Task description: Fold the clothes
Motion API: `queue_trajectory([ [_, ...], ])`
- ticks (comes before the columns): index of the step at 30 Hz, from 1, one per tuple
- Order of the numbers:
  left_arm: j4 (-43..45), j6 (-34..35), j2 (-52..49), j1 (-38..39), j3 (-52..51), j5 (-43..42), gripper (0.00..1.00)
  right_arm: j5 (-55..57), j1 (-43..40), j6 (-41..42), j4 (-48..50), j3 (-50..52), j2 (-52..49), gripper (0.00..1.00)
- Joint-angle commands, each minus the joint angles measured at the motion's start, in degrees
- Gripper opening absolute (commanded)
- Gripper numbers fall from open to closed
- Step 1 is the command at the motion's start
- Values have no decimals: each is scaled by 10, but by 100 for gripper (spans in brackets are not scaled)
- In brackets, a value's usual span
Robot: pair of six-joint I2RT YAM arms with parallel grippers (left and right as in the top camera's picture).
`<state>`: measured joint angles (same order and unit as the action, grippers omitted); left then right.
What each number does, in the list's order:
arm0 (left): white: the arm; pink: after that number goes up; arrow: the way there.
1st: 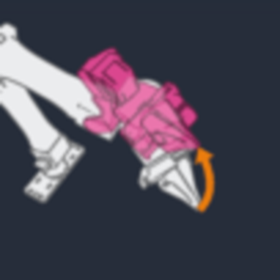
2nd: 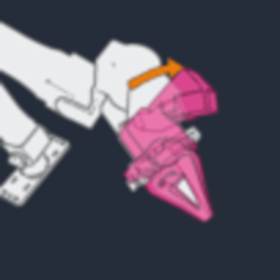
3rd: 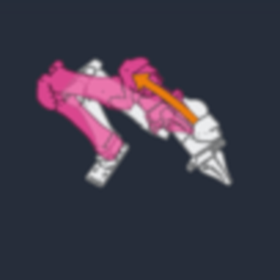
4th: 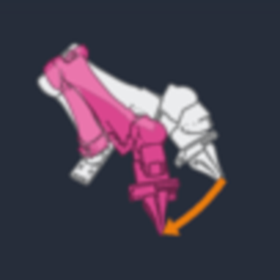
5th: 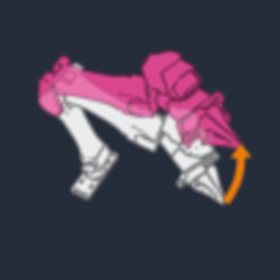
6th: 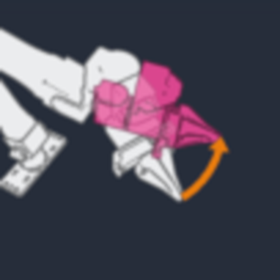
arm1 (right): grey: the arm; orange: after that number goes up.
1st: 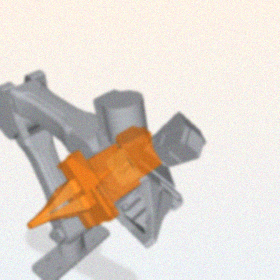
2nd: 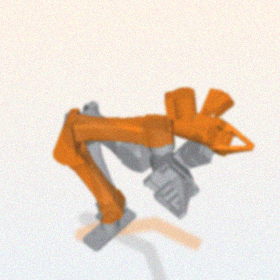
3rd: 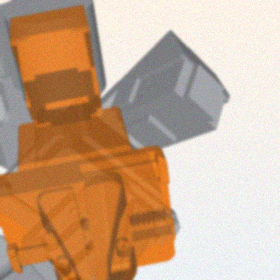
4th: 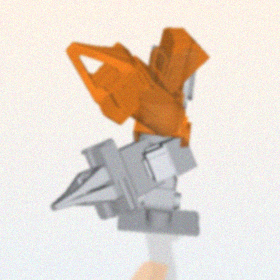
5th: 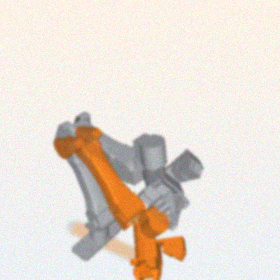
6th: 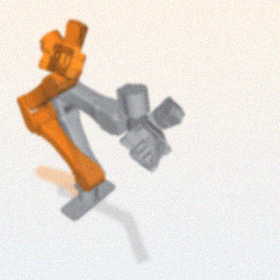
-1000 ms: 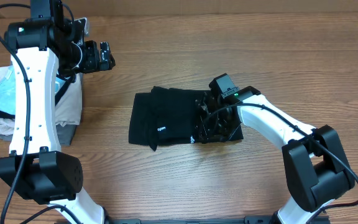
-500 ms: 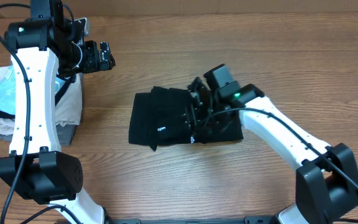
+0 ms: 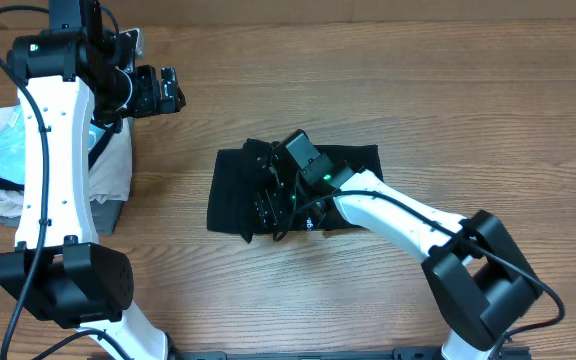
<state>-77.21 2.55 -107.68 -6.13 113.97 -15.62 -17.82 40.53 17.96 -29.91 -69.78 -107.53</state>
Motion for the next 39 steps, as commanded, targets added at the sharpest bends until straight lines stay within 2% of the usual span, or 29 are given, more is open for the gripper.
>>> queue_trajectory([
  [1, -1, -13, -2, -2, 9, -1, 100, 92, 0, 5, 14, -6, -16, 69],
  [3, -1, -13, -2, -2, 9, -1, 100, 96, 0, 1, 27, -6, -28, 68],
  [5, -1, -13, -2, -2, 9, -1, 100, 96, 0, 1, 33, -6, -37, 63],
  [8, -1, -13, -2, -2, 9, -1, 100, 96, 0, 1, 30, -7, -37, 33],
  [12, -1, -13, -2, -2, 9, -1, 100, 92, -4, 2, 26, -13, -36, 22],
  [15, -1, -13, -2, -2, 9, -1, 100, 92, -11, 3, 17, -17, -30, 22],
  [16, -1, -13, -2, -2, 9, -1, 100, 92, -11, 3, 14, -19, -26, 29],
  [18, -1, -13, -2, -2, 9, -1, 100, 87, -11, -8, 3, -23, -17, 50],
  [19, -1, -13, -2, -2, 9, -1, 100, 75, -11, -23, -1, -27, -10, 52],
  [21, -1, -13, -2, -2, 9, -1, 100, 38, -11, -45, -2, -34, 2, 51],
  [23, -1, -13, -2, -2, 9, -1, 100, -1, -11, -47, -2, -41, 10, 42],
  [25, -1, -13, -2, -2, 9, -1, 100, -36, -11, -44, 1, -49, 14, 39],
  [29, -1, -13, -2, -2, 9, -1, 100, -73, -11, -42, 21, -49, 13, 40],
  [35, -1, -13, -2, -2, 9, -1, 100, -54, -11, -42, 45, -44, 0, 40],
  [39, -1, -13, -2, -2, 9, -1, 100, -52, -11, -42, 50, -39, -36, 44],
])
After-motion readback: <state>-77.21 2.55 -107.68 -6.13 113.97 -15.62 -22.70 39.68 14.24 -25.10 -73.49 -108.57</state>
